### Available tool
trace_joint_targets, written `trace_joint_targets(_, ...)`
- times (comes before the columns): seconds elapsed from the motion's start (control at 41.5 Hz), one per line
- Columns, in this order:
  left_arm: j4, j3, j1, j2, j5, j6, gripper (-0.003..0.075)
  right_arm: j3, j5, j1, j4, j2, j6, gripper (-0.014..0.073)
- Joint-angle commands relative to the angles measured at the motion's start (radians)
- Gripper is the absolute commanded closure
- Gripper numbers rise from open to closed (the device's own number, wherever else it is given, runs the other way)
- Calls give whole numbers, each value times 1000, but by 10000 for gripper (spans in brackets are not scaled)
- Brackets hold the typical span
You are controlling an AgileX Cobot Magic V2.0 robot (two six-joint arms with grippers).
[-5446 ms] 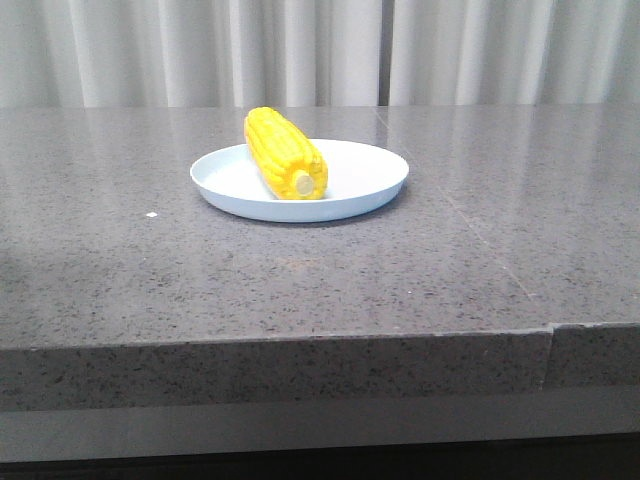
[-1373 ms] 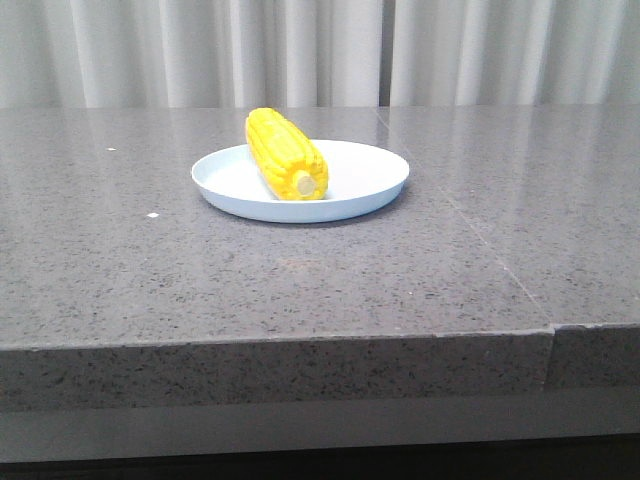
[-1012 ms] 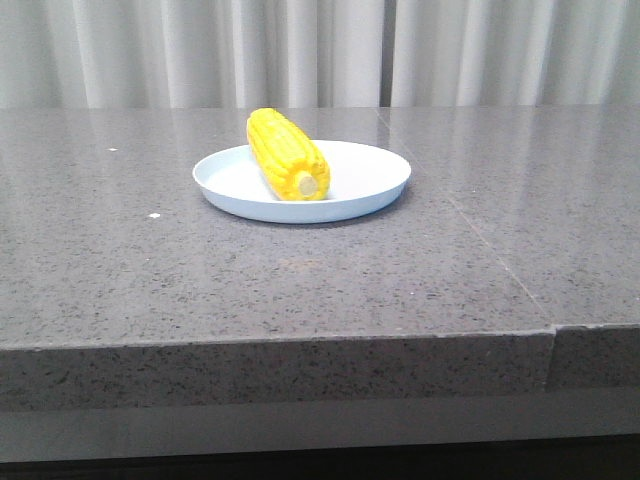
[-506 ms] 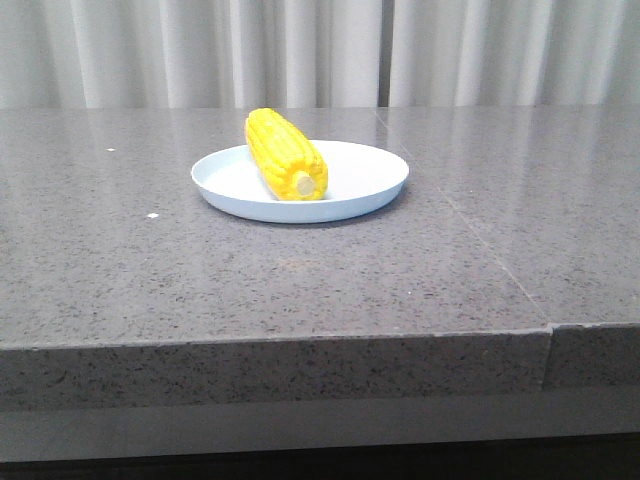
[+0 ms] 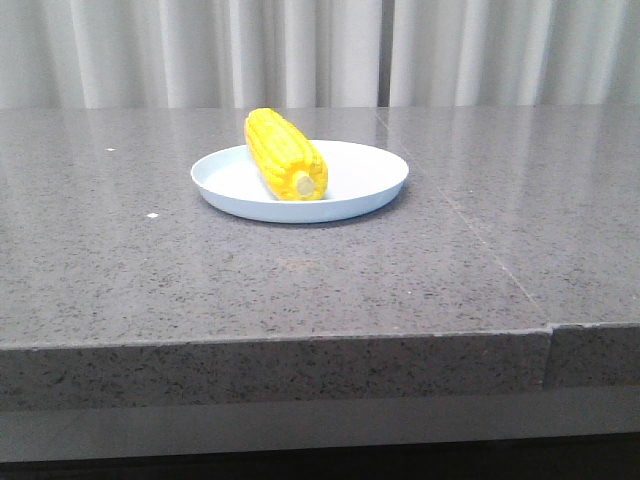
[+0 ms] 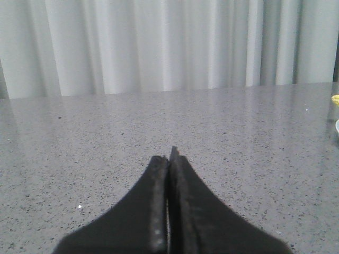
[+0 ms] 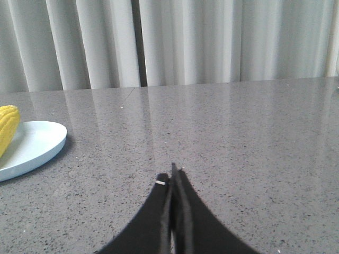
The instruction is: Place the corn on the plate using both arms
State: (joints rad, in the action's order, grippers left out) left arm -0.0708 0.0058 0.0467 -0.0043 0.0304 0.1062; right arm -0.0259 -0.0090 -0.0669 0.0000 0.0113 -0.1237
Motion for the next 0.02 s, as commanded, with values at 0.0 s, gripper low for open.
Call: trace_joint_targets(0.0,-7,2,2,-18,-91,-7,741,15,-84,0,-7,12,-1,660)
